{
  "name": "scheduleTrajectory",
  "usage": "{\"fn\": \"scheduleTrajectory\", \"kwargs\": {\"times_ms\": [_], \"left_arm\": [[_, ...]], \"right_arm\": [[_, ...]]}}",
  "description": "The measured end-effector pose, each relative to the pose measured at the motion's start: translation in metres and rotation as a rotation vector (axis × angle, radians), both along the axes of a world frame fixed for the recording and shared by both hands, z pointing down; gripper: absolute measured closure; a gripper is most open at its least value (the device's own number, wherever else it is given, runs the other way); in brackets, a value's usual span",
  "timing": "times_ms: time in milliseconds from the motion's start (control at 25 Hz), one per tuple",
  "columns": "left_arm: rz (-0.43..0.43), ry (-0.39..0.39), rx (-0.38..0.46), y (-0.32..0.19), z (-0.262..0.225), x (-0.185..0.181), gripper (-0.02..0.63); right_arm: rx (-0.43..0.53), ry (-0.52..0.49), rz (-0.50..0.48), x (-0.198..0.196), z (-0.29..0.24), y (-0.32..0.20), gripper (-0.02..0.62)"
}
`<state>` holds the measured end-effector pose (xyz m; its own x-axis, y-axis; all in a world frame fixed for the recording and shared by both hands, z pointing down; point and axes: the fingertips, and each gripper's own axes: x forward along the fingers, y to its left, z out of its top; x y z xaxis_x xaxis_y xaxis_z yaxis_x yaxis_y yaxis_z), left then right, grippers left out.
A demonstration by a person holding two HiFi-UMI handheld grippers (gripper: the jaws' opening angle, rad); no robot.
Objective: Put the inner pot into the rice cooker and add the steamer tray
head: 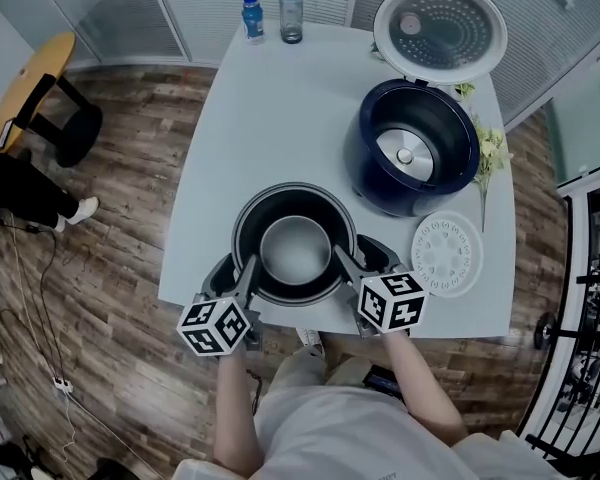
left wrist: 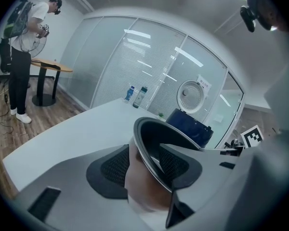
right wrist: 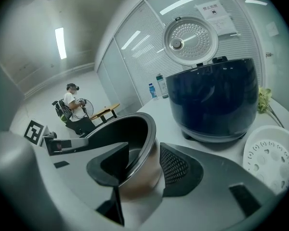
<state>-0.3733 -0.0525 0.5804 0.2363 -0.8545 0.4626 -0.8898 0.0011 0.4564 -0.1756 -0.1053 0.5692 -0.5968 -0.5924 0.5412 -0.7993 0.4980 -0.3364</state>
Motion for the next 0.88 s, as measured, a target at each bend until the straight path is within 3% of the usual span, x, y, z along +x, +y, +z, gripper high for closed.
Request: {"fn": "scheduleTrajectory", "kwargs": {"times_ms": [280,880], "left_arm": [[-0.016,-0.033,0.008,-0.0032,-0.0038,0.0008,0.471],[-0.03,0.016,0.018,-0.0005,-0.0055,0.0004,0.494]], "right_arm": [[0.031,0.03,0.01,-0.0028,-0.0028,0.0006,0.427],[0.017,0.004,0.045,0.0011,-0.0045,0.0017,0.46]]}}
